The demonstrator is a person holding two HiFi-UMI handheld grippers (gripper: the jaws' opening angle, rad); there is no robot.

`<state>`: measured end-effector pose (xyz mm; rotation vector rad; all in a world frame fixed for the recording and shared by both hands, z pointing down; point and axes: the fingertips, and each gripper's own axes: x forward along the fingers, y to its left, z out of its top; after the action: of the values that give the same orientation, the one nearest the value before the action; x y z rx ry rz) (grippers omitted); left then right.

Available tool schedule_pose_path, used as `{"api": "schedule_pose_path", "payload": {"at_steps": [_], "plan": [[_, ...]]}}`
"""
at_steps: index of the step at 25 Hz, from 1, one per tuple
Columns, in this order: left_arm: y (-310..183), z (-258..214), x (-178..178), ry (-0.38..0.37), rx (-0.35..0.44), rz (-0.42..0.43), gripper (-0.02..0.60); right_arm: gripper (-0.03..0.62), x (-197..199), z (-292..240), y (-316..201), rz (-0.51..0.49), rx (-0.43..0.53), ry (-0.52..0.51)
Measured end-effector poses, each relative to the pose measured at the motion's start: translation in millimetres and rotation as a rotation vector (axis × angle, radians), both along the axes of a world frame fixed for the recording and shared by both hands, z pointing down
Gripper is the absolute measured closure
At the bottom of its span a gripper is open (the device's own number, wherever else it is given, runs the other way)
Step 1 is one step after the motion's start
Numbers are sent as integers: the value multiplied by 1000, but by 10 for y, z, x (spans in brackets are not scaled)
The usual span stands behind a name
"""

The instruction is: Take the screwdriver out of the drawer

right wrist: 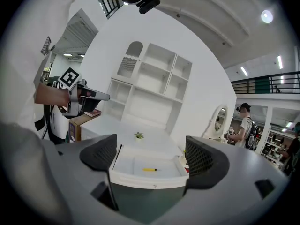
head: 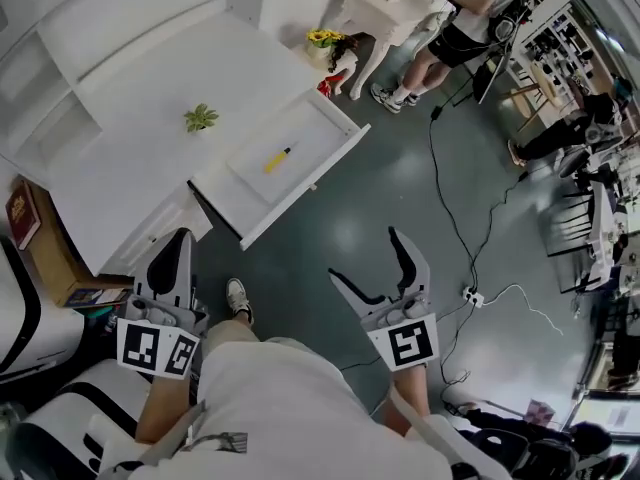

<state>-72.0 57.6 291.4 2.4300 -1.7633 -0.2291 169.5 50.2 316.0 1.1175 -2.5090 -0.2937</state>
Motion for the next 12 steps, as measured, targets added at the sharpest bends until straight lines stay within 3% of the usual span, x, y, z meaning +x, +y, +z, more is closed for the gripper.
{"api": "schedule_pose_path", "payload": {"at_steps": [6,12], "plan": [[-805,-54,-286,22,15,75,566,148,-420,-61,-599,37,-4,27],[-1240,62,-426,52,-16,148,566,148,-616,-58,-926,90,-27,54]]}}
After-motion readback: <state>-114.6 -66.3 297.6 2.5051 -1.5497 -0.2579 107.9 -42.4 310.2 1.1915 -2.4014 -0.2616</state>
